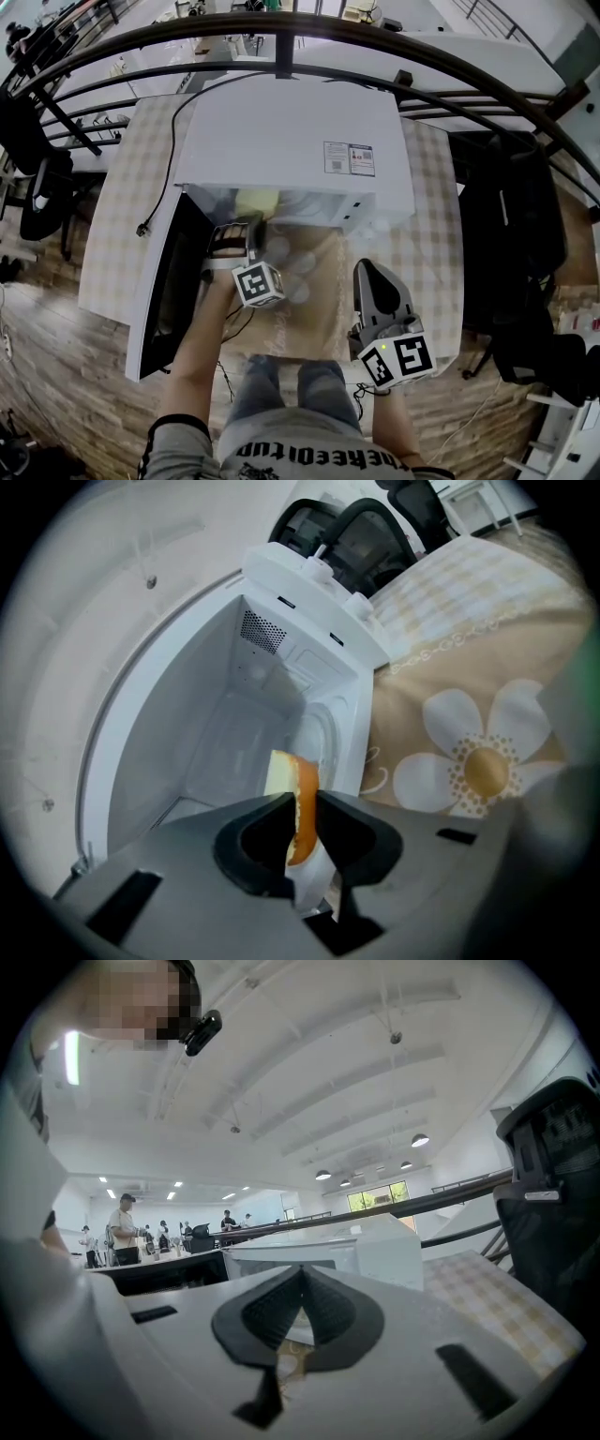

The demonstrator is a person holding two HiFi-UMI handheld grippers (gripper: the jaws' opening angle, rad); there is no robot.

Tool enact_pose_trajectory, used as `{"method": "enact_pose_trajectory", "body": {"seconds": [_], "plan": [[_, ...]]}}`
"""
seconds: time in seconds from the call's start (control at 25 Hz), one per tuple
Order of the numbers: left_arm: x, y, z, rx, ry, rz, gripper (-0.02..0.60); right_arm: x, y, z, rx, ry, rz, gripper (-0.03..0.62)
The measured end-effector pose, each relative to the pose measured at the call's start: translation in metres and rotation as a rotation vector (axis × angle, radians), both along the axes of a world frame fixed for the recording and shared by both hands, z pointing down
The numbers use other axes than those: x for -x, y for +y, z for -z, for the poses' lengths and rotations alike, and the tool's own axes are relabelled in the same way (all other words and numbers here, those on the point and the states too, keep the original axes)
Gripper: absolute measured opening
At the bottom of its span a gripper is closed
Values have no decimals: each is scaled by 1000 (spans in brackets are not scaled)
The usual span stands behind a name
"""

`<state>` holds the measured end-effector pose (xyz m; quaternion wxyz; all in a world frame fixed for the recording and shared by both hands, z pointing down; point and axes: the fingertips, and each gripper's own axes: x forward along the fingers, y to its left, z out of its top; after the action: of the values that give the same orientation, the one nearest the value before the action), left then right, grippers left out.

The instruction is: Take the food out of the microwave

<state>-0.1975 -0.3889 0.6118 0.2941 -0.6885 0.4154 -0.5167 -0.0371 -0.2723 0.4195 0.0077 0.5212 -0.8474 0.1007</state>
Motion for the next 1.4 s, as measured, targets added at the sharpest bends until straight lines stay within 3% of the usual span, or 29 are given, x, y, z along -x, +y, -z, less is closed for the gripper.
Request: {"method": "enact_pose_trajectory", "body": {"seconds": [0.84,1.4], "plan": [[-2,61,66,26,382,229,64,14,-19,21,-51,12,225,5],[2,110,104,-13,620,389,64,28,-18,26,-74,29,380,5]]}}
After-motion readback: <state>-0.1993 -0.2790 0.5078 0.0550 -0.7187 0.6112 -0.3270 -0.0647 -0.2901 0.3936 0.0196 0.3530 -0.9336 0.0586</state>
